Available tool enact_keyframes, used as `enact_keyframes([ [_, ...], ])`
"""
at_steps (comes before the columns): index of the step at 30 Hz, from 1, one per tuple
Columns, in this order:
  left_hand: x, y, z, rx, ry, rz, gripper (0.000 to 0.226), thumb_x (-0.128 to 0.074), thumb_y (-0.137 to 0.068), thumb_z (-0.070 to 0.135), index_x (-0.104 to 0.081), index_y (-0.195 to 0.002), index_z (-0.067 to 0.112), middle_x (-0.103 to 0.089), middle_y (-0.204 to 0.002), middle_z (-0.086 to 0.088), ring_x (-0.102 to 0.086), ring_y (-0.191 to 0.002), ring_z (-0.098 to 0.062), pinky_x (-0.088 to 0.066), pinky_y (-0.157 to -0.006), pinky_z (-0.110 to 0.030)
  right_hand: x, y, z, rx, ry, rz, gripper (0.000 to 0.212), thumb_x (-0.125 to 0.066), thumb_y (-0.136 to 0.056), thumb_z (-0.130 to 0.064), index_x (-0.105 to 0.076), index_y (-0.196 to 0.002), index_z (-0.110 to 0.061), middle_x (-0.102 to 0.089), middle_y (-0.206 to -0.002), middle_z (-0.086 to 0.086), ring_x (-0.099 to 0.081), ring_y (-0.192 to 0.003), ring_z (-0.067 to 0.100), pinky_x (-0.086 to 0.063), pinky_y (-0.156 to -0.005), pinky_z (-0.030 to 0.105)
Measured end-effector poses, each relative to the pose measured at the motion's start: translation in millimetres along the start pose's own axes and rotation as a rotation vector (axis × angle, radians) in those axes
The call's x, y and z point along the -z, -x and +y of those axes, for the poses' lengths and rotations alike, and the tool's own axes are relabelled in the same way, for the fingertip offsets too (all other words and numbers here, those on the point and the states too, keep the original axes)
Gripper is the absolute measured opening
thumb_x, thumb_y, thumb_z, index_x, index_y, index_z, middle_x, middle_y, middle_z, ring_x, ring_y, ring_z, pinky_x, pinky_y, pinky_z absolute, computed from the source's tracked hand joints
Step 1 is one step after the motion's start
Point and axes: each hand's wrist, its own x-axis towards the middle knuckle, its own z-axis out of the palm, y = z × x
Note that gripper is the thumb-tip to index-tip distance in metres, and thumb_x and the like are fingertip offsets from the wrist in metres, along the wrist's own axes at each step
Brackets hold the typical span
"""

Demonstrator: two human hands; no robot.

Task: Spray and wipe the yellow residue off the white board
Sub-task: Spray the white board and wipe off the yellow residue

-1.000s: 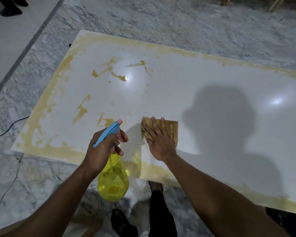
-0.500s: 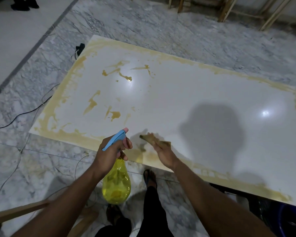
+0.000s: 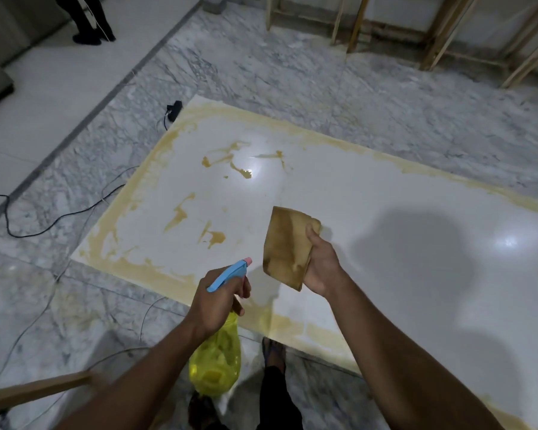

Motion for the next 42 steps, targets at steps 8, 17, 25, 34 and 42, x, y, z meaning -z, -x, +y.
enact_keyframes([
  [8, -18.6, -45.0, 12.0, -0.014, -0.091, 0.114, 0.025, -0.051, -0.086, 0.014, -0.073, -0.084, 0.002, -0.067, -0.08, -0.022, -0.059, -0.064, -0.037, -0.055, -0.052, -0.036, -15.4, -45.0, -39.3, -0.047, -0.018, -0.04, 0.06, -0.046, -0.103, -0.055, -0.06, -0.139, -0.01, -0.069, -0.132, 0.016, -0.063, -0.127, 0.036, -0.044, -0.114, 0.053],
  [17, -36.2, -115.2, 26.8, 0.011, -0.085, 0.165, 0.024, -0.05, -0.092, 0.007, -0.072, -0.084, 0.003, -0.069, -0.087, -0.024, -0.065, -0.082, -0.045, -0.054, -0.05, -0.034, -2.5, -101.0, -80.7, -0.073, -0.029, -0.039, 0.061, -0.044, -0.103, -0.058, -0.063, -0.136, -0.011, -0.071, -0.13, 0.016, -0.064, -0.125, 0.035, -0.048, -0.109, 0.051],
  [25, -35.0, -180.4, 63.3, -0.057, -0.005, 0.167, 0.025, -0.048, -0.074, 0.014, -0.068, -0.06, 0.017, -0.072, -0.085, -0.01, -0.068, -0.103, -0.024, -0.056, -0.054, -0.038, 0.7, -171.0, -129.3, -0.033, 0.045, 0.113, 0.064, -0.049, -0.099, -0.061, -0.066, -0.131, -0.009, -0.074, -0.123, 0.016, -0.068, -0.119, 0.035, -0.049, -0.11, 0.052],
  [34, -8.8, -247.0, 88.4, -0.171, 0.066, 0.219, 0.028, -0.044, -0.067, 0.009, -0.062, -0.076, -0.011, -0.071, -0.09, -0.017, -0.062, -0.06, -0.026, -0.05, -0.049, -0.025, -27.8, -277.6, -246.0, 0.491, 0.899, 0.416, 0.057, -0.033, -0.108, -0.051, -0.059, -0.136, -0.009, -0.065, -0.12, 0.012, -0.06, -0.121, 0.036, -0.039, -0.088, 0.031],
  [42, 19.0, -263.4, 75.4, -0.176, 0.108, 0.266, 0.033, -0.042, -0.072, 0.011, -0.063, -0.082, -0.013, -0.073, -0.088, -0.01, -0.063, -0.056, -0.021, -0.051, -0.049, -0.025, -40.1, -376.8, -176.7, 0.257, 1.768, 0.418, 0.06, -0.016, -0.106, -0.055, -0.005, -0.162, -0.039, 0.012, -0.173, -0.004, 0.014, -0.158, 0.035, 0.007, -0.122, 0.066],
])
